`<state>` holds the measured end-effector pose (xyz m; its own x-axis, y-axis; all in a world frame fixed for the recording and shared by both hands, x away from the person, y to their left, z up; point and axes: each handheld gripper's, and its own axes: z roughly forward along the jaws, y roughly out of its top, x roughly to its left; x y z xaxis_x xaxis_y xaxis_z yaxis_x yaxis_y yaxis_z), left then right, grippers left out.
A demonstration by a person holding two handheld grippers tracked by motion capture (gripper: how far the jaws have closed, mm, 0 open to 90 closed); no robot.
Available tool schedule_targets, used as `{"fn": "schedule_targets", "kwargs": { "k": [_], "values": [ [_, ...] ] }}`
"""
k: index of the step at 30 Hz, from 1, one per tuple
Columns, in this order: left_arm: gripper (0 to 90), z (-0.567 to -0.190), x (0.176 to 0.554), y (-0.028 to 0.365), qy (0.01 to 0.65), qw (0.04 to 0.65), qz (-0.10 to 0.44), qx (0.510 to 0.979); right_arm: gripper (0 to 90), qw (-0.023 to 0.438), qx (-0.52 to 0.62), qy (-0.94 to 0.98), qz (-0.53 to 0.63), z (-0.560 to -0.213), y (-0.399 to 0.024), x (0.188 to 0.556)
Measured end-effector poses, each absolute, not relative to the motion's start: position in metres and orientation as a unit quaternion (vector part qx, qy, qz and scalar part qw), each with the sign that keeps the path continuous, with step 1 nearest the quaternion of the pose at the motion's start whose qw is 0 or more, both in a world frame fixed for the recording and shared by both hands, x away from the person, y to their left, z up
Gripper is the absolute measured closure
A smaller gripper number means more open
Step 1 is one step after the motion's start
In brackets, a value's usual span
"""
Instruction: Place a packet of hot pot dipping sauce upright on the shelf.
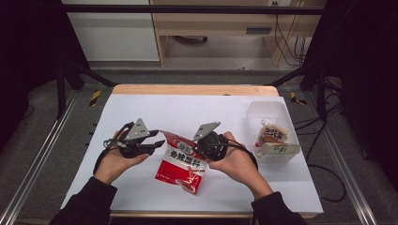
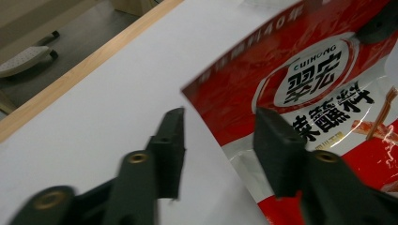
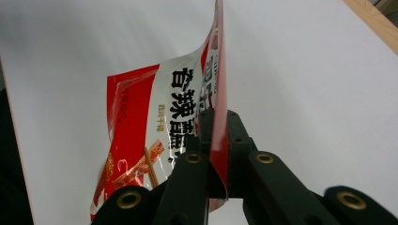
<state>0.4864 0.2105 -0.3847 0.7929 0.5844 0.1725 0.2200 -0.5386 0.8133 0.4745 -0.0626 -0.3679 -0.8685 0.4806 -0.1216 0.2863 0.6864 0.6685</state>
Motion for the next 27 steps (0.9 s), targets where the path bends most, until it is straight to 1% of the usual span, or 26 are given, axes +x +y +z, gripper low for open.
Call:
{"fn": "schedule_targets", "kwargs": {
  "k": [3, 5, 7, 9, 13, 17, 27],
  "values": [
    [37.4, -0.391, 0.479, 0.22, 0.256, 0.431, 0.22, 0.837, 89.8, 0.142, 0.212, 0.903, 0.346, -0.361, -0.065, 0.475],
    [31.8, -0.397, 0.474, 0.227, 0.267, 0.437, 0.218, 0.831, 89.8, 0.14, 0.209, 0.902, 0.351, -0.356, -0.065, 0.475],
    [26.7, -0.406, 0.469, 0.235, 0.282, 0.443, 0.213, 0.824, 89.8, 0.137, 0.207, 0.9, 0.359, -0.351, -0.065, 0.474],
    [23.8, -0.416, 0.466, 0.242, 0.293, 0.441, 0.209, 0.822, 89.8, 0.138, 0.204, 0.899, 0.362, -0.345, -0.065, 0.473],
    [15.9, -0.421, 0.465, 0.249, 0.311, 0.436, 0.204, 0.819, 89.9, 0.136, 0.197, 0.896, 0.374, -0.333, -0.064, 0.473],
    [13.5, -0.431, 0.464, 0.252, 0.322, 0.427, 0.198, 0.821, 89.9, 0.137, 0.191, 0.896, 0.376, -0.323, -0.064, 0.475],
    [12.2, -0.444, 0.455, 0.264, 0.345, 0.415, 0.195, 0.819, 89.9, 0.156, 0.191, 0.893, 0.376, -0.3, -0.074, 0.488]
  ]
}}
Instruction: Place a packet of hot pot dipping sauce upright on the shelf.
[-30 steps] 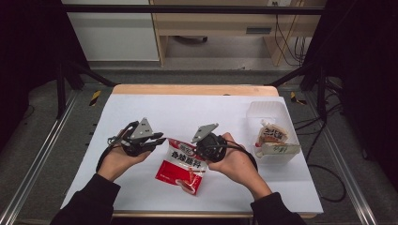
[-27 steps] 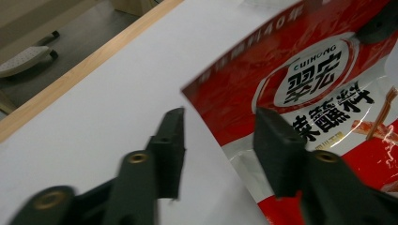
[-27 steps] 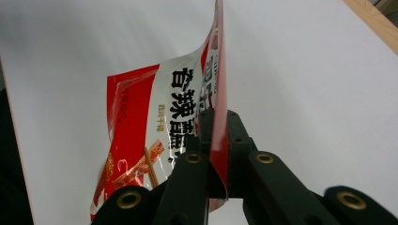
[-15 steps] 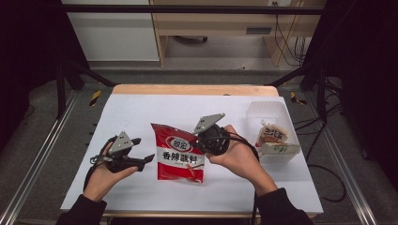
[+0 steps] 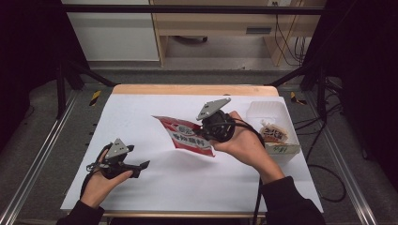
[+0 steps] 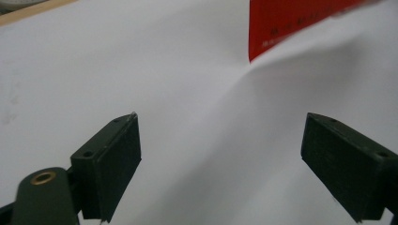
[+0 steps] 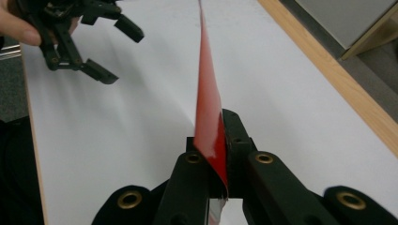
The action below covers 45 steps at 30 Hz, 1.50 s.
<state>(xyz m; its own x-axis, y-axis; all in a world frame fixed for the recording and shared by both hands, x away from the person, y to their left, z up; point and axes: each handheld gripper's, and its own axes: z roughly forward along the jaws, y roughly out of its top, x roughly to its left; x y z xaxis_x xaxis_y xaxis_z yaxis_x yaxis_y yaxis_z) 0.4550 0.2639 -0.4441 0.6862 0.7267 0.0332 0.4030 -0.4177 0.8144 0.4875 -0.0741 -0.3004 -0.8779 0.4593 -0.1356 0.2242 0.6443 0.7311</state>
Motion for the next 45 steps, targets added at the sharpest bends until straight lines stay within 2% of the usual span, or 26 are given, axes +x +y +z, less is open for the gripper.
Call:
{"fn": "schedule_targets", "kwargs": {
  "k": [15, 34, 45],
  "values": [
    [8.2, -0.454, 0.443, 0.272, 0.358, 0.397, 0.195, 0.822, 90.0, 0.171, 0.205, 0.877, 0.398, -0.267, -0.112, 0.517],
    [7.8, -0.459, 0.445, 0.272, 0.366, 0.379, 0.205, 0.825, 90.0, 0.241, 0.25, 0.839, 0.418, -0.227, -0.172, 0.549],
    [7.6, -0.46, 0.446, 0.273, 0.367, 0.374, 0.206, 0.827, 90.0, 0.274, 0.286, 0.813, 0.427, -0.222, -0.215, 0.554]
  ]
}}
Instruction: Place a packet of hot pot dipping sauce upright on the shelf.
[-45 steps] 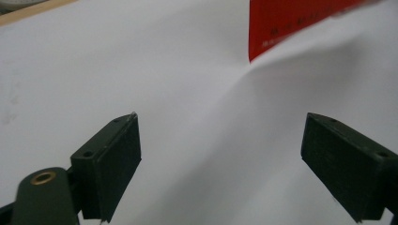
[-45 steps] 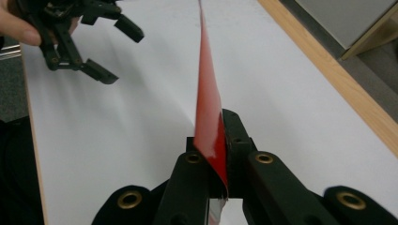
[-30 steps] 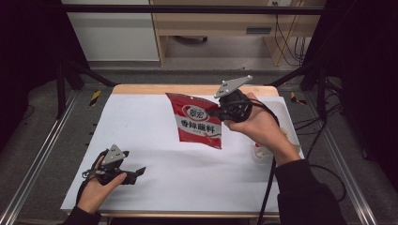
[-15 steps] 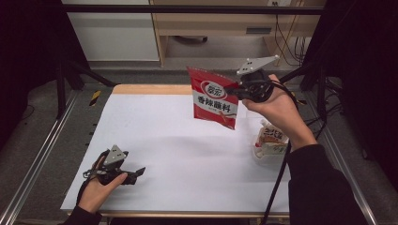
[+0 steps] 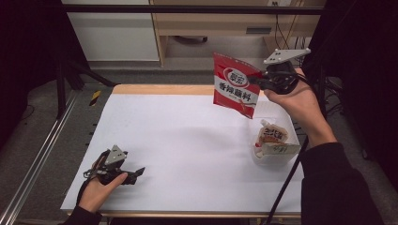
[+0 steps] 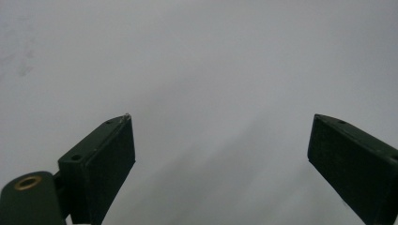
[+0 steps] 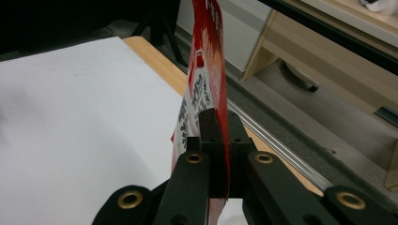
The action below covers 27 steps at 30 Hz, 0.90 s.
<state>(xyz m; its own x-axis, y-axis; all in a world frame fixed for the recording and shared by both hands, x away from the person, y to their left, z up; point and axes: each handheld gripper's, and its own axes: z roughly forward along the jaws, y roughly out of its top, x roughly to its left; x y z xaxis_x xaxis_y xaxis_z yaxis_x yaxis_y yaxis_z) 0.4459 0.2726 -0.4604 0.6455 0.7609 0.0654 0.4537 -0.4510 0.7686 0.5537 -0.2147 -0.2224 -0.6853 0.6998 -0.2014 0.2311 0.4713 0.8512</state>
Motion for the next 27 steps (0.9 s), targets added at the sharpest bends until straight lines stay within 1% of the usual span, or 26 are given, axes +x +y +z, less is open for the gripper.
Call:
{"fn": "schedule_targets", "kwargs": {
  "k": [11, 27],
  "values": [
    [7.6, -0.461, 0.446, 0.272, 0.364, 0.367, 0.205, 0.831, 90.0, 0.294, 0.322, 0.796, 0.419, -0.232, -0.257, 0.554],
    [7.5, -0.463, 0.447, 0.271, 0.364, 0.364, 0.204, 0.833, 90.0, 0.293, 0.36, 0.785, 0.41, -0.258, -0.297, 0.555]
  ]
}}
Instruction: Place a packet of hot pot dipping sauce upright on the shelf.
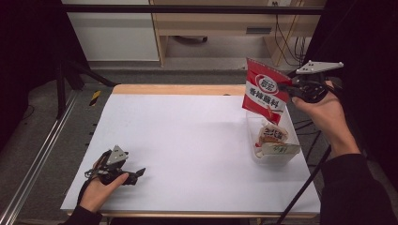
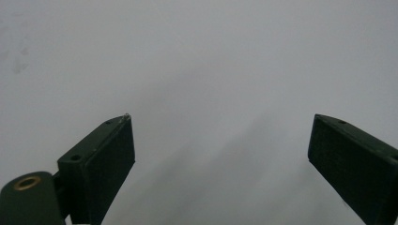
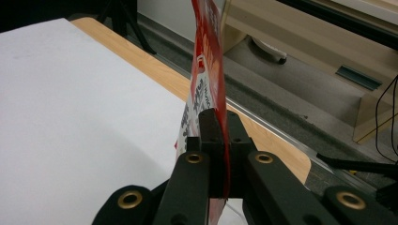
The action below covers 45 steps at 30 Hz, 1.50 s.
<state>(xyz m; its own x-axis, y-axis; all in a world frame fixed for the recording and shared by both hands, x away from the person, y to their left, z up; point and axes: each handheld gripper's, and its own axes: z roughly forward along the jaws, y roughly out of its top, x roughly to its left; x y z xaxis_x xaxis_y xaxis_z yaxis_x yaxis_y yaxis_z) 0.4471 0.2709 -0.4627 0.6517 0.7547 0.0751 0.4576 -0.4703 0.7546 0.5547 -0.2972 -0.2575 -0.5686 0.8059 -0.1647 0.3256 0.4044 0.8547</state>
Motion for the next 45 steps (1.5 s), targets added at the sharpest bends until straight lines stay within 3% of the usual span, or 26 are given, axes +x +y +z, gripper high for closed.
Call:
{"fn": "schedule_targets", "kwargs": {
  "k": [41, 45],
  "values": [
    [7.4, -0.465, 0.448, 0.269, 0.362, 0.359, 0.201, 0.836, 89.4, 0.257, 0.442, 0.748, 0.423, -0.34, -0.345, 0.551],
    [7.4, -0.465, 0.448, 0.268, 0.361, 0.359, 0.202, 0.837, 84.8, 0.258, 0.457, 0.744, 0.414, -0.346, -0.351, 0.548]
  ]
}}
